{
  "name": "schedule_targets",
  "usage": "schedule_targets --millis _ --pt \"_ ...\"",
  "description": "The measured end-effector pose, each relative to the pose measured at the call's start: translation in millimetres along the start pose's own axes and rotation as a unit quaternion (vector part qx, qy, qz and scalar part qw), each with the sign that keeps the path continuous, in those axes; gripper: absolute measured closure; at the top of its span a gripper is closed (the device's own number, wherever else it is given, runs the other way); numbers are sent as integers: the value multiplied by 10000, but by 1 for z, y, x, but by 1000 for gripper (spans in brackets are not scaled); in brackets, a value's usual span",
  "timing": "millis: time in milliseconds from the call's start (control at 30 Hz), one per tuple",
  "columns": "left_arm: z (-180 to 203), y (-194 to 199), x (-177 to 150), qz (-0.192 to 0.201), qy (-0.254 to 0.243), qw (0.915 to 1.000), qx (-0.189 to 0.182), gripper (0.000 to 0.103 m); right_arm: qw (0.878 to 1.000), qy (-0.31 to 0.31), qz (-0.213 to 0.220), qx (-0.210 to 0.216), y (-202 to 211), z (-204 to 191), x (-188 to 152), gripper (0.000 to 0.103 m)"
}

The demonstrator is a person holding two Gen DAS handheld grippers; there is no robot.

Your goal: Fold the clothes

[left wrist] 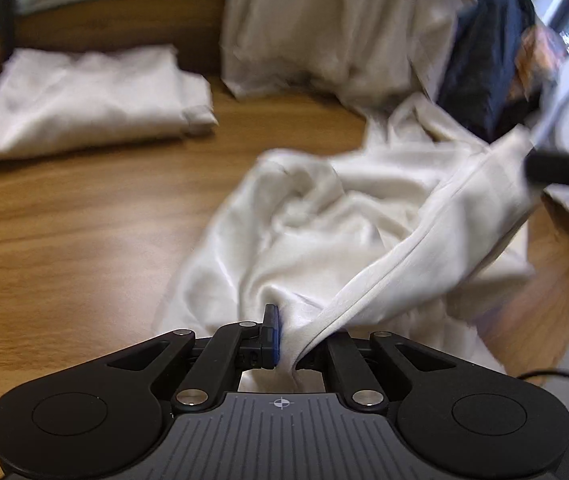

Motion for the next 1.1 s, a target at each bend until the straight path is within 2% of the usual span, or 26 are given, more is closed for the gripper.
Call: schedule_targets --millis 100,200,267,367,433,600,700,800,900,1000,1067,1100 --pt "-20 23 13 324 203 9985 392 98 9990 -30 -111 -426 -14 8 8 84" --pt "-49 48 25 547 127 9914 1179 98 9961 -114 -254 -834 -19 26 8 83" --pt "-68 60 27 495 -18 9838 1723 98 9924 -187 -393 -1154 -18 44 3 78" --pt "-86 61 17 173 132 9820 1875 96 9855 -389 -481 -1582 -8 72 -4 75" --pt "-89 57 8 -43 368 9841 1736 91 9803 -544 -510 -1828 3 93 -11 70" --pt "-70 53 -10 -110 986 9862 1324 51 9661 -732 -488 -2425 31 148 -18 50" --pt "-51 50 -13 -79 1220 9851 1213 40 9584 -723 -479 -2720 43 183 -13 46" --pt "-29 47 -11 -30 1459 9827 1139 33 9557 -708 -486 -2814 48 217 -3 34" --pt "-5 44 -5 28 1708 9789 1122 27 9565 -582 -658 -2783 45 244 1 33" --pt "22 41 4 108 1893 9758 1091 22 9612 -547 -989 -2515 35 263 -4 34" --pt "43 39 14 185 1983 9746 1021 22 9651 -468 -1165 -2300 31 267 -9 42" --pt "52 37 18 205 2012 9745 968 22 9663 -424 -1244 -2214 29 268 -12 59"
Point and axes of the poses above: each gripper's, at about its wrist camera, not at the fingertips, and y roughly against the way its jaws point, z to its right, x to its top, the point moved 10 cm from there along -y, roughly the way its jaws point, and after that the axes turned 11 degrees about -y, right-handed, at the moved point
